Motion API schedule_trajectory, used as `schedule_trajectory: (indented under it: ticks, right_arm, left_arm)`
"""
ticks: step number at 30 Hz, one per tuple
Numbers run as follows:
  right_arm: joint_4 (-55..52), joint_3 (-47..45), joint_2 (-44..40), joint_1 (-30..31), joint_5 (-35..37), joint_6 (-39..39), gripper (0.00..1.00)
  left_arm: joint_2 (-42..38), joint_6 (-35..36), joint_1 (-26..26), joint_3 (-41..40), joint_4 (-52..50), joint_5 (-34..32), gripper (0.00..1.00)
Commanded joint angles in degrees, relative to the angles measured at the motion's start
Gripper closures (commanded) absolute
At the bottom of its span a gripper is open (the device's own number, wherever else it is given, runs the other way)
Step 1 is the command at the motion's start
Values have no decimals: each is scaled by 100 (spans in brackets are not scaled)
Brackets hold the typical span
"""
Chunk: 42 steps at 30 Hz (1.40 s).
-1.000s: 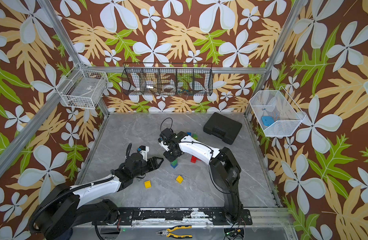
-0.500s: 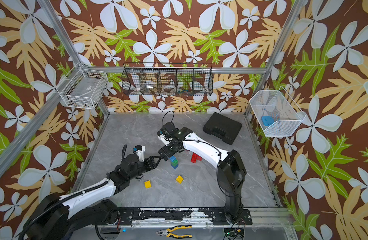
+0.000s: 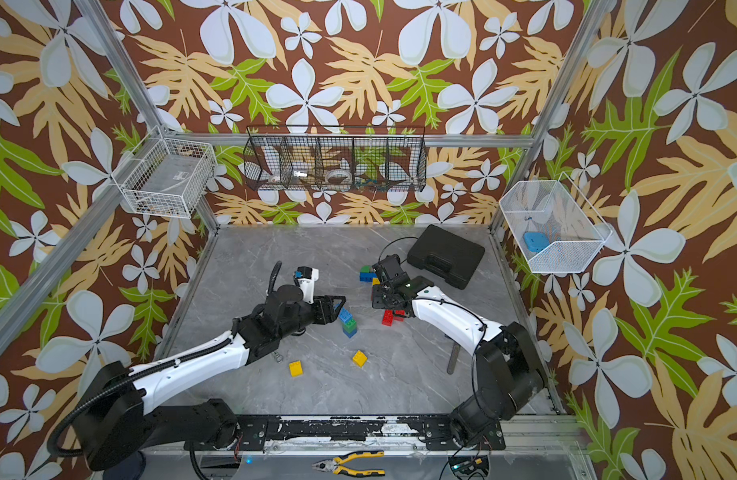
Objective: Assemble a fork with lego
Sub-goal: Pick up the lego brick from the center of the board.
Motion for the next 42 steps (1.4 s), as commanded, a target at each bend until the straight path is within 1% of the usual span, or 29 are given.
schedule_trajectory:
  ticks: [1,4,9,13,19,25,28,35,42]
  right_arm:
    - [-185,-58,178,7,277,721,49]
    - [-158,-111,350,-10,311,866,50]
    - [-71,43,711,-28,220,904,55]
    - [-93,132,959,-45,197,886,56]
    - [-62,176,1168,-176,196,889,47]
    - [-194,225,1313,-254,268,860,42]
    - [-187,249,1391,-276,221,864,41]
    - [-220,407,1607,-300,276,876,45]
    - [-297,514,1793,-298,333,838,54]
  left_arm:
    - [326,438,-134,352,-148,-72,30]
    - [538,474,-195,572,-123,-74,31]
    - [659,515,-193,666,-95,-59,31]
    - [660,558,-197,651,-121,-54,31]
    - [678,560,-192,642,-119,1,31]
    - [660,544,-188,624,-118,-24,31]
    - [669,560,-193,624,-121,-21,31]
    - [721,585,-195,668,-130,5,31]
    - [730,596,-193,688,-165,5,31]
